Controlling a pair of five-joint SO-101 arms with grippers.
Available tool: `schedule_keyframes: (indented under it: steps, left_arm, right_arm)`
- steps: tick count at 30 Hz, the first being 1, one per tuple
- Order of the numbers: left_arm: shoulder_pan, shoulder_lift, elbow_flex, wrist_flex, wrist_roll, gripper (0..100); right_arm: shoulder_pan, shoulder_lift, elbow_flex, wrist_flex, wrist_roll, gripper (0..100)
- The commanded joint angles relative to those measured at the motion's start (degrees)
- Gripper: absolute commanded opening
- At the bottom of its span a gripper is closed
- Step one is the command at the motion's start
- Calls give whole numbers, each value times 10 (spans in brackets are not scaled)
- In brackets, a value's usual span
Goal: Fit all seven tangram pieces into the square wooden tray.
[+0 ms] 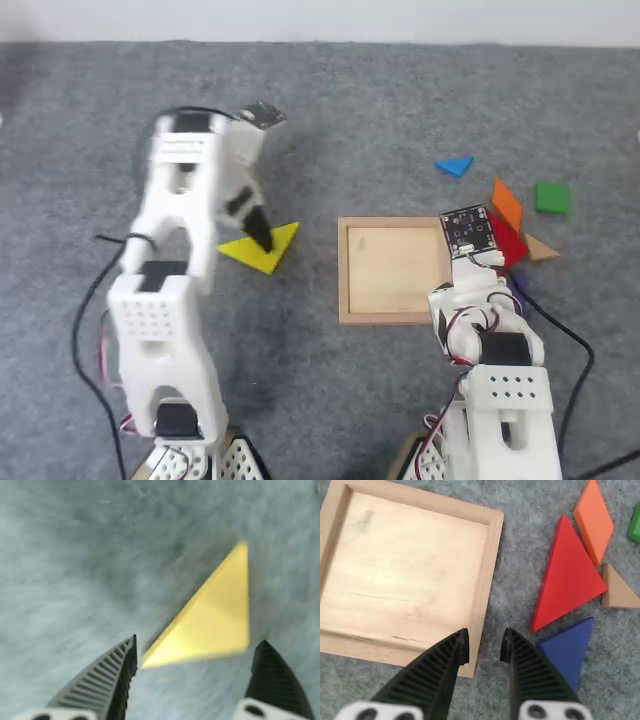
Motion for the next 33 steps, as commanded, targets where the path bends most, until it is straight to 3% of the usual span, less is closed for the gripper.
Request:
schedule_keyframes:
  steps: [1,7,10,18,27,33]
  left_arm:
    - [-26,-53,-13,0,-147,344]
    - [-10,-50,-9,2,-150,333]
    - [6,-44,-4,11,-194,333]
    - [23,-45,153,-185,-178,333]
    - [54,-126,266,-269,-176,331]
    - [60,-149,303,-278,-168,331]
  right_arm:
    - [-2,-14,-5,-9,11,126]
    - [-2,-14,-5,-9,11,126]
    - [-2,-14,-5,-9,11,126]
    - [-1,-13,-5,-9,11,126]
    - [-2,-14,-5,-9,11,126]
    - [-2,-14,-5,-9,11,126]
